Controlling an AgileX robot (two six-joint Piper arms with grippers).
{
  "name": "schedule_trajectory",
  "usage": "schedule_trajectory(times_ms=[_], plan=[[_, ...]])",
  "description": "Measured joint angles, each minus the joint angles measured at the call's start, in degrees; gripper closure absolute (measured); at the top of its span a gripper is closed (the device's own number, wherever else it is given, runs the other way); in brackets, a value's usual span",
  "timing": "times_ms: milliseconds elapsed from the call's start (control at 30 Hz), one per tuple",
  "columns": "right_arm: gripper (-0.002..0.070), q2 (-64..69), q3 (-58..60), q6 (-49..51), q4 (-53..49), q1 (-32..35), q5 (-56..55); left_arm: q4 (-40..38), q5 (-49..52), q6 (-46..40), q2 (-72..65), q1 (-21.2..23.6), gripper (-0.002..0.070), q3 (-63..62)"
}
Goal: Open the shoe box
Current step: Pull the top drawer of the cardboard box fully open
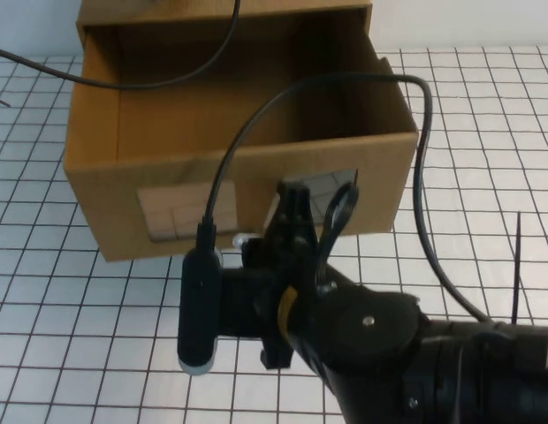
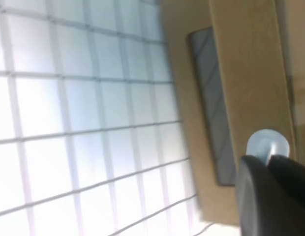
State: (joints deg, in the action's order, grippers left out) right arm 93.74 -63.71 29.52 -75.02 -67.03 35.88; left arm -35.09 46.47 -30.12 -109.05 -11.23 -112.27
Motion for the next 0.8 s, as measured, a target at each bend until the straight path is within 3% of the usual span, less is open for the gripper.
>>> schedule_trajectory(times_ms=[167, 367, 433, 500, 633, 800], plan=[[0.0672, -0.16, 1.66, 3.55, 1.83, -1.57, 1.28, -0.37, 0.55, 0.00, 0.00, 0.00, 0.0677, -0.04], [0.0513, -4.22, 1.75, 7.08, 3.05, -4.79, 3.20, -0.48, 2.48, 0.00, 1.82, 0.00, 0.0677, -0.04], [0.0495, -6.43, 1.75, 7.51, 3.42, -6.15, 5.08, -0.48, 3.68, -0.27, 3.37, 0.00, 0.0677, -0.04], [0.0512, -8.68, 1.75, 7.75, 3.77, -6.93, 7.29, -0.48, 4.63, -1.12, 5.68, 0.00, 0.0677, -0.04], [0.0631, -14.37, 1.75, 7.86, 3.89, -6.59, 11.41, -0.48, 6.72, -3.96, 11.26, 0.00, 0.0677, 0.27], [0.0682, -20.45, 1.75, 7.95, 6.66, 0.84, 12.87, -0.71, 3.28, -7.59, 20.60, 0.00, 0.0677, 10.15]])
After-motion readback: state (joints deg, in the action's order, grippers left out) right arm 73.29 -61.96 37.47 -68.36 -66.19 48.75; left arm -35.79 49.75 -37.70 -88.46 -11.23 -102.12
